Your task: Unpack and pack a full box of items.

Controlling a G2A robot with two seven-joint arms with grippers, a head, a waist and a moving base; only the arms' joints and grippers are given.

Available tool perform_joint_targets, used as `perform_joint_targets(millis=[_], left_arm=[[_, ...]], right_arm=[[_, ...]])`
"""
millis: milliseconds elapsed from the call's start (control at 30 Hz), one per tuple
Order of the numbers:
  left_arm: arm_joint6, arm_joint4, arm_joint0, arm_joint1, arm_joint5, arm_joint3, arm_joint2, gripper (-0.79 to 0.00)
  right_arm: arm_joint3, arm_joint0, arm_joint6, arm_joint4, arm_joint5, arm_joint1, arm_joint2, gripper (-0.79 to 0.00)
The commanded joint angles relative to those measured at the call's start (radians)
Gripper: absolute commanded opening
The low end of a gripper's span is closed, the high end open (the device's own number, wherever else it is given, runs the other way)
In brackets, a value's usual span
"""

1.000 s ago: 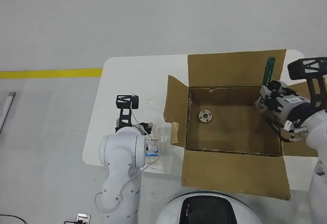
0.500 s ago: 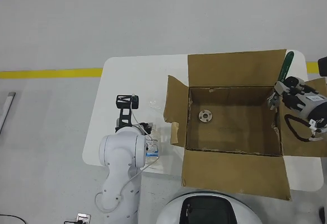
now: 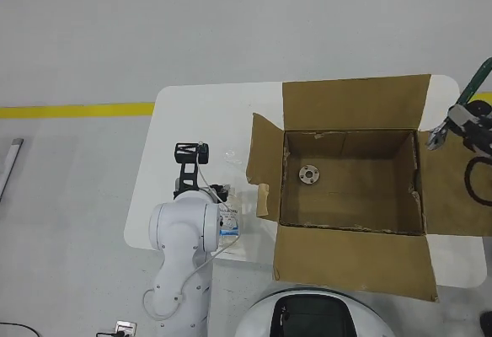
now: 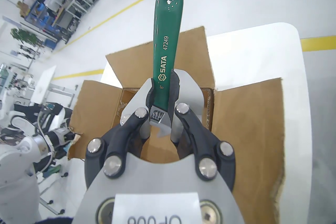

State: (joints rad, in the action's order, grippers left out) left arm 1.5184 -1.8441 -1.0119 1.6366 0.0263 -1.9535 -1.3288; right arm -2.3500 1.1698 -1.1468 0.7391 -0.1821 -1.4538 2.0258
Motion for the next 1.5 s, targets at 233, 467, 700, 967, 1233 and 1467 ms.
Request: perform_joint_targets(millis=[233, 467, 700, 967, 1233, 1467], left_arm=[[0.0, 0.0, 0.0, 0.0, 0.0, 0.0, 0.0, 0.0], [0.0, 0.0, 0.0, 0.0, 0.0, 0.0, 0.0, 0.0], [0.0, 0.0, 0.0, 0.0, 0.0, 0.0, 0.0, 0.0], [0.0, 0.0, 0.0, 0.0, 0.0, 0.0, 0.0, 0.0], [0.0, 0.0, 0.0, 0.0, 0.0, 0.0, 0.0, 0.0], [0.0, 0.0, 0.0, 0.0, 0.0, 0.0, 0.0, 0.0]], right_arm=[[0.0, -0.025, -0.015, -0.172, -0.016, 0.037, 0.281, -0.785], [0.0, 0.056, -0.154, -0.13, 0.089, 0.083, 0.475, -0.785], [0.0, 0.263, -0.282, -0.08, 0.191, 0.1, 0.547, -0.785], [0.0, 0.499, -0.216, -0.05, 0.26, 0.085, 0.465, -0.785], [0.0, 0.686, -0.063, -0.005, 0.284, 0.064, 0.328, -0.785], [0.048, 0.727, 0.029, 0.077, 0.301, 0.065, 0.219, -0.785]])
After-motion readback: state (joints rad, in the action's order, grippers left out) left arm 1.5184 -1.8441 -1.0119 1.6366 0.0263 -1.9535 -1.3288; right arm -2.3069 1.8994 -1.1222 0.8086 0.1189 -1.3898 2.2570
